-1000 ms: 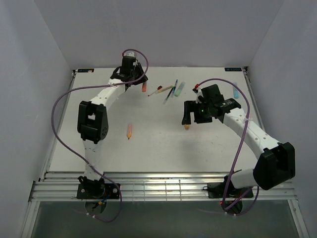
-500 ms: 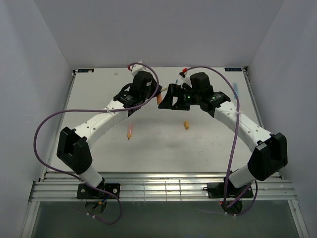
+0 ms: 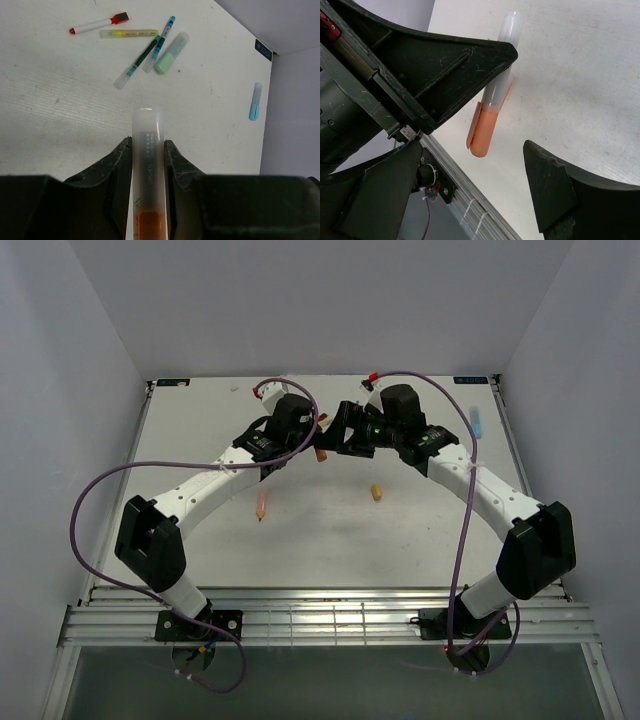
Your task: Open the pen caps
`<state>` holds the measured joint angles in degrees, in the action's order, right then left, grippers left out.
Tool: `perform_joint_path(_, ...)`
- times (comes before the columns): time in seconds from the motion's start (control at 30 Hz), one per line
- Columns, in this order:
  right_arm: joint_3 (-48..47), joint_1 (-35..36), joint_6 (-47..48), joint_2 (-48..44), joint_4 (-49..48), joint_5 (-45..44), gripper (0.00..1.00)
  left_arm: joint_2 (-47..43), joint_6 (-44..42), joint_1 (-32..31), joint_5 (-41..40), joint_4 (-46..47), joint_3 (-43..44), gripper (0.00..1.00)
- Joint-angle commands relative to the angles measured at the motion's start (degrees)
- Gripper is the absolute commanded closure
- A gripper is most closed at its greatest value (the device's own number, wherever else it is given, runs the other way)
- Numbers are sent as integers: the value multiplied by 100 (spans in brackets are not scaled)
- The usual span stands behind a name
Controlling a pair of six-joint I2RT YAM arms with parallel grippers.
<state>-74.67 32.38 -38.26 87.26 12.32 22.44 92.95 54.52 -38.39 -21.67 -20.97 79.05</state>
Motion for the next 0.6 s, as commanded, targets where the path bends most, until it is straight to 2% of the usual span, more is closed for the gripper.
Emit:
perform_joint_path(0.0, 58, 23, -6, -87, -318, -160, 12, -374, 208, -37, -30, -56, 23, 100)
perform_joint_path(0.37, 524, 40, -24, -280, -493, -187, 31, -488, 427, -37, -39, -214, 93, 100)
perform_joint_path(0.57, 673, 31, -6, -403, -572, -204, 32, -549, 507, -28, -83, -232, 111, 100)
